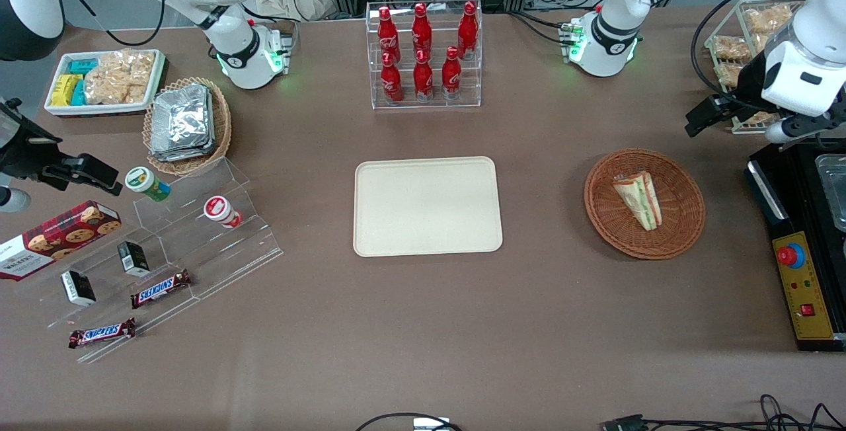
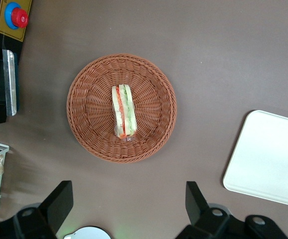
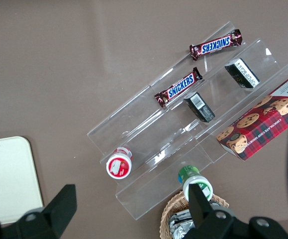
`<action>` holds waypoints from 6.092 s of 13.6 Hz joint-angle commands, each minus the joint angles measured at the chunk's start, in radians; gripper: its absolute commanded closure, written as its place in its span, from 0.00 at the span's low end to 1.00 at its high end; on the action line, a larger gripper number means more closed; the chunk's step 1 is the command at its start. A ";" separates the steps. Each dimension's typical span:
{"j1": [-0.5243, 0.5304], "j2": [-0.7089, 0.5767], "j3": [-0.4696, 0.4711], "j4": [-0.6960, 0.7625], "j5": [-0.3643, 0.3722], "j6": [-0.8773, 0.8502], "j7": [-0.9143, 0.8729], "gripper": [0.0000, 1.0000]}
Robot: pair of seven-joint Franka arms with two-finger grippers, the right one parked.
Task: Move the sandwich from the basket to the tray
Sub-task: 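Move the left gripper over the sandwich in the wicker basket, then lower the open left gripper around the wrapped sandwich, then close the left gripper on the sandwich, then lift the sandwich out of the basket and carry it over the tray, then lower the sandwich onto the cream tray and open the left gripper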
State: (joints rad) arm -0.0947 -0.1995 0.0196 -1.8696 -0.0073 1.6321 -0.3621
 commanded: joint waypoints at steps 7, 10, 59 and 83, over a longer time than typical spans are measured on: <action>-0.014 -0.006 0.007 -0.075 0.026 0.007 -0.005 0.00; 0.003 -0.008 0.010 -0.216 0.027 0.165 -0.041 0.00; -0.036 0.392 -0.521 0.389 0.020 -0.121 -0.344 0.93; -0.034 0.861 -0.659 0.046 0.477 0.624 -0.607 0.01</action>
State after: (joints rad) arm -0.1370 0.6667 -0.6315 -1.8182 0.4484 2.2422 -0.9436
